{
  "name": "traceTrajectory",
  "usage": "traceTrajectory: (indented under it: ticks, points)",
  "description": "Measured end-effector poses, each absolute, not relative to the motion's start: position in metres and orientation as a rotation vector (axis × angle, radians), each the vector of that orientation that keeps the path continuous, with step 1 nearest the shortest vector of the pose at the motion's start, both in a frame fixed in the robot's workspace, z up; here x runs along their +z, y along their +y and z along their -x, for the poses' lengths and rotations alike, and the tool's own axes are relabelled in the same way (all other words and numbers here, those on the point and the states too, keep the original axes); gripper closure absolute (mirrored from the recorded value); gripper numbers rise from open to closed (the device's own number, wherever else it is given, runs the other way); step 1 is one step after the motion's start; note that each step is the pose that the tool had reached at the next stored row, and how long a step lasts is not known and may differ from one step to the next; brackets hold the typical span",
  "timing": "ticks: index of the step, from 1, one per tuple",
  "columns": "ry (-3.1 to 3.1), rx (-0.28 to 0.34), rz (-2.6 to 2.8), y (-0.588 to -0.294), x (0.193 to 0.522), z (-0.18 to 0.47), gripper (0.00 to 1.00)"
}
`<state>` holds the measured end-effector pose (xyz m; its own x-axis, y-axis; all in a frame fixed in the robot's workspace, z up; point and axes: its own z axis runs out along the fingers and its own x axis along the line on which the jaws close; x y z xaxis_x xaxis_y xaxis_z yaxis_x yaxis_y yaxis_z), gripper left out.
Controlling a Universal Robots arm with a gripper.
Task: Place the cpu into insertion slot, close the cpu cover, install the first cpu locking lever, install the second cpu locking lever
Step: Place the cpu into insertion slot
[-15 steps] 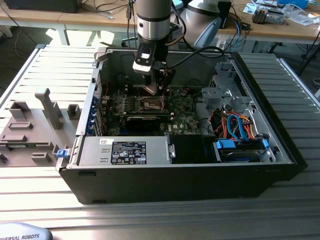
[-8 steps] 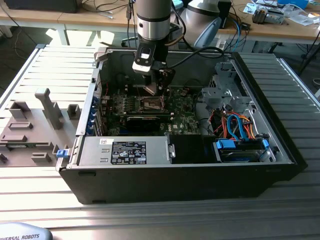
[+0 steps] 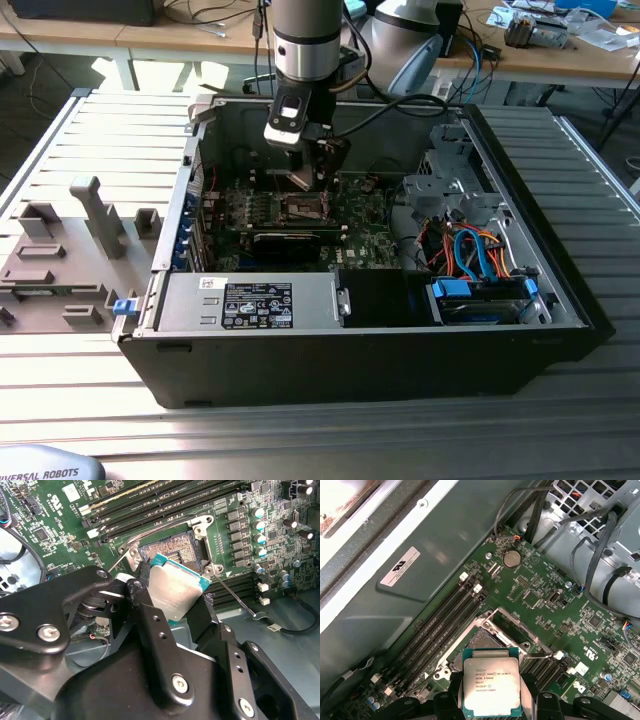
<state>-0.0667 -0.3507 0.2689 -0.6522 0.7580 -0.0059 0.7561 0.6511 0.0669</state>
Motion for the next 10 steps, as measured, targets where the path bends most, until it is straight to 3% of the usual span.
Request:
traceTrajectory:
  ticks: [10]
  points:
    - [2.815,0.090,-1.313,-0.3507,0.2683,0.0667,0.46]
